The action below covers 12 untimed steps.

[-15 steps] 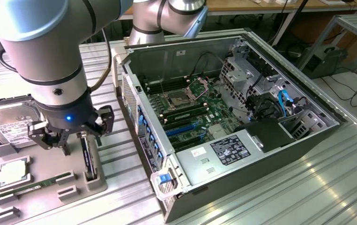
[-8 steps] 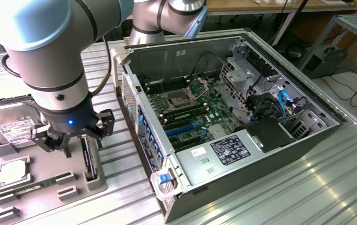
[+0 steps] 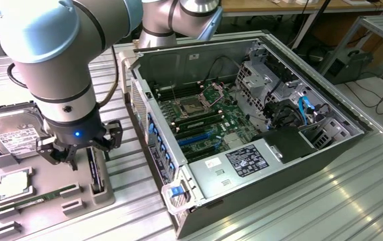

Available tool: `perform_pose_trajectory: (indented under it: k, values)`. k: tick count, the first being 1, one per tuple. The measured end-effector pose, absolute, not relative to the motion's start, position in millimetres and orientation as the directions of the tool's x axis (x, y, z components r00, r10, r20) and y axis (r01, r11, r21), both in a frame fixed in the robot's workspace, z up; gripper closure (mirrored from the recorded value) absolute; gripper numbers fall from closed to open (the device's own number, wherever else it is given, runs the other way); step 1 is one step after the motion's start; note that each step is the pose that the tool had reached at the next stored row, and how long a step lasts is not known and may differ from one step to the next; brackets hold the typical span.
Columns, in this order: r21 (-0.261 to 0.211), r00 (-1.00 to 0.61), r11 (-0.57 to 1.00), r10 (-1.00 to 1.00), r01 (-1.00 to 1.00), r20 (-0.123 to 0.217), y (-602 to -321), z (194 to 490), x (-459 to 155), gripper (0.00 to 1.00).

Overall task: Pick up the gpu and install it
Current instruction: 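Pick up the gpu and move the gpu toward the slot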

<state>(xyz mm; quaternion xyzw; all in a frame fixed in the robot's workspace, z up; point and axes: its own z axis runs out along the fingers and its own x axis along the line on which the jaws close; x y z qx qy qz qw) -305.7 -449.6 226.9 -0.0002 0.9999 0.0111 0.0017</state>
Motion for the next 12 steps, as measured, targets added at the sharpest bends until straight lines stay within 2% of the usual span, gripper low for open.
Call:
perform_pose_trajectory:
  k: [6, 7, 9, 10, 12]
  values:
    - [0.019, -1.0, 1.0, 0.0, 0.0, -0.003, -449.6, 222.7, -305.8, 0.33]
    - [0.019, -1.0, 1.0, 0.0, 0.0, -0.003, -449.6, 222.6, -305.7, 0.4]
    - [0.02, -1.0, 1.0, 0.0, 0.0, -0.004, -449.5, 222.1, -305.3, 0.4]
    - [0.02, -1.0, 1.0, 0.0, 0.0, -0.004, -449.6, 222.1, -305.3, 0.47]
    - [0.019, -1.0, 1.0, 0.0, 0.0, -0.003, -449.6, 221.9, -305.2, 0.47]
